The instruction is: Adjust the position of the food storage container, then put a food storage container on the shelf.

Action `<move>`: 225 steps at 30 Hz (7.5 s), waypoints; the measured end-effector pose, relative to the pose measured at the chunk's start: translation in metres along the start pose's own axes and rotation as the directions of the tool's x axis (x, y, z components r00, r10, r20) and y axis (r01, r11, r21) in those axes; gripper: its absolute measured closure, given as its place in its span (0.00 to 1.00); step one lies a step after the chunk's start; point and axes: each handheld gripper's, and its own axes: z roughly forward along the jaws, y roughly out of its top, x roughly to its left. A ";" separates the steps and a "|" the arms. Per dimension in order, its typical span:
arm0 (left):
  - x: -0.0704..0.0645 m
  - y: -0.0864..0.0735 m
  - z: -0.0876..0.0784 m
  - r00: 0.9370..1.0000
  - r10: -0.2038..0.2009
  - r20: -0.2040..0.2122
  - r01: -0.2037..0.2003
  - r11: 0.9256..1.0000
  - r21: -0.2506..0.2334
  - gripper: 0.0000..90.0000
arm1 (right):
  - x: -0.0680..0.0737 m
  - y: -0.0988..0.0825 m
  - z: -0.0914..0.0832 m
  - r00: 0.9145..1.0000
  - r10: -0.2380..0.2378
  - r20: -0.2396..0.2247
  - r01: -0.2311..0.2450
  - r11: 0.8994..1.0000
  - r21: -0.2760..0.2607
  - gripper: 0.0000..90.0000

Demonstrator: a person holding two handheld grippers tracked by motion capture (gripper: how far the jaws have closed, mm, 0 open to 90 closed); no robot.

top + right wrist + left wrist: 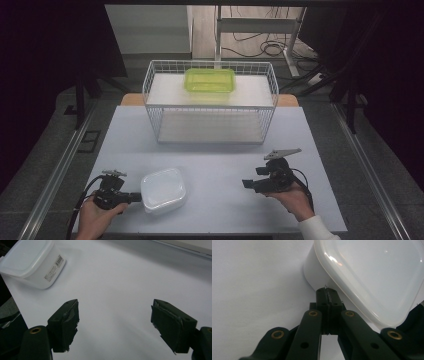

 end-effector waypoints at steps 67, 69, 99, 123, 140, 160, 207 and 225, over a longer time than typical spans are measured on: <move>-0.069 0.064 0.055 0.982 0.160 0.102 -0.161 0.987 0.007 0.99 | -0.007 -0.001 -0.007 0.998 0.051 0.028 -0.050 0.998 -0.041 0.25; -0.066 0.063 0.049 0.982 0.158 0.104 -0.157 0.987 -0.014 0.99 | -0.008 -0.001 -0.007 0.998 0.058 0.032 -0.057 0.997 -0.051 0.25; -0.061 0.065 0.030 0.967 0.076 0.242 -0.037 0.986 -0.162 0.45 | 0.007 -0.006 0.004 0.990 0.137 -0.030 -0.138 0.989 -0.055 0.26; -0.054 0.072 0.051 0.929 -0.007 0.369 0.045 0.994 -0.095 0.51 | 0.031 -0.007 0.028 0.968 0.199 -0.150 -0.212 0.975 -0.071 0.42; -0.048 0.068 0.065 0.895 -0.078 0.439 0.102 0.994 -0.031 0.69 | 0.026 -0.015 0.052 0.903 0.359 -0.236 -0.375 0.927 -0.023 0.63; -0.052 0.062 0.055 0.890 -0.096 0.445 0.134 0.989 -0.056 0.88 | 0.018 -0.019 0.043 0.808 0.467 -0.359 -0.506 0.862 -0.017 0.89; -0.101 0.111 -0.024 0.896 0.183 0.404 -0.045 0.944 -0.328 0.90 | 0.032 0.043 -0.031 0.938 0.185 -0.294 -0.273 0.916 -0.295 0.88; -0.107 0.136 -0.049 0.888 0.223 0.403 -0.061 0.924 -0.376 0.90 | 0.036 0.077 -0.054 0.953 0.123 -0.276 -0.220 0.908 -0.356 0.87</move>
